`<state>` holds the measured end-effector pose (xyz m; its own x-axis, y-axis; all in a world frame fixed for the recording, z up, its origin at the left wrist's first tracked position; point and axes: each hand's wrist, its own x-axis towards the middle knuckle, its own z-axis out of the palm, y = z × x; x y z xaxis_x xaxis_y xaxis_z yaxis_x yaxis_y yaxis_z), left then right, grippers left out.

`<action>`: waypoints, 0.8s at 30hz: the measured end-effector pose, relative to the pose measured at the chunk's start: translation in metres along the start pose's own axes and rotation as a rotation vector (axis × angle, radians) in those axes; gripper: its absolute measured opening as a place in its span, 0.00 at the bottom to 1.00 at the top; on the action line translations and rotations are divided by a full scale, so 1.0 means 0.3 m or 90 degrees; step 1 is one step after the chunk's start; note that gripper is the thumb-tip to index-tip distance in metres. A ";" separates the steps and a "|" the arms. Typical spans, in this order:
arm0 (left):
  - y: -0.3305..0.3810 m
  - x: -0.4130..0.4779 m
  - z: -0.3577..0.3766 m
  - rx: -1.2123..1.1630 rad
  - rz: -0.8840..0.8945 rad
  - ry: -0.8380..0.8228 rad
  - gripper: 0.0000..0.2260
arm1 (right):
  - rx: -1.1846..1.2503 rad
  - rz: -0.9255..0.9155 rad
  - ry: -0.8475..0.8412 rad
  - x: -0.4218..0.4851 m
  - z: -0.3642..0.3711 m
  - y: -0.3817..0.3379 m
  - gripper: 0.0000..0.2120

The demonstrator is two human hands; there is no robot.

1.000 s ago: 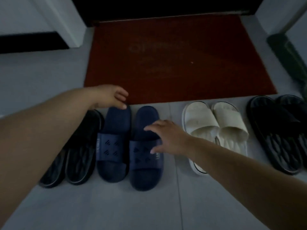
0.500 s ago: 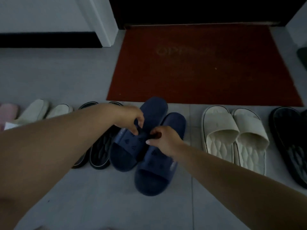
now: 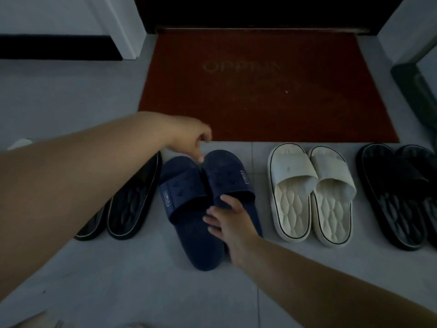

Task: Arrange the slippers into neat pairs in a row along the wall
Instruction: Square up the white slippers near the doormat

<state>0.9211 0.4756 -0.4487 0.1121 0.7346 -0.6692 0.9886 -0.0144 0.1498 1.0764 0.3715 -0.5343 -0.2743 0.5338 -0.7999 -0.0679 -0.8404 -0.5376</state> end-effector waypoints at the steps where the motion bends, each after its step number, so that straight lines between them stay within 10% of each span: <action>1: -0.014 -0.002 0.028 0.033 -0.045 -0.053 0.31 | -0.096 -0.034 0.045 0.009 -0.031 -0.015 0.14; 5: -0.051 0.008 0.206 0.136 -0.155 -0.200 0.48 | -0.509 -0.253 0.186 0.066 -0.161 -0.096 0.19; 8: -0.056 0.029 0.311 0.117 -0.148 -0.180 0.47 | -0.688 -0.200 0.166 0.144 -0.218 -0.128 0.30; 11: -0.062 0.050 0.315 0.072 -0.120 -0.112 0.44 | -0.823 -0.164 0.135 0.205 -0.242 -0.121 0.18; 24: -0.114 0.124 0.248 -0.015 -0.084 -0.049 0.43 | -0.804 -0.280 0.178 0.178 -0.242 -0.129 0.22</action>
<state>0.8989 0.4530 -0.5328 -0.0101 0.6744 -0.7383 0.9927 0.0954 0.0736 1.1342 0.4393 -0.5755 -0.2455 0.8602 -0.4469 0.8576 -0.0222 -0.5139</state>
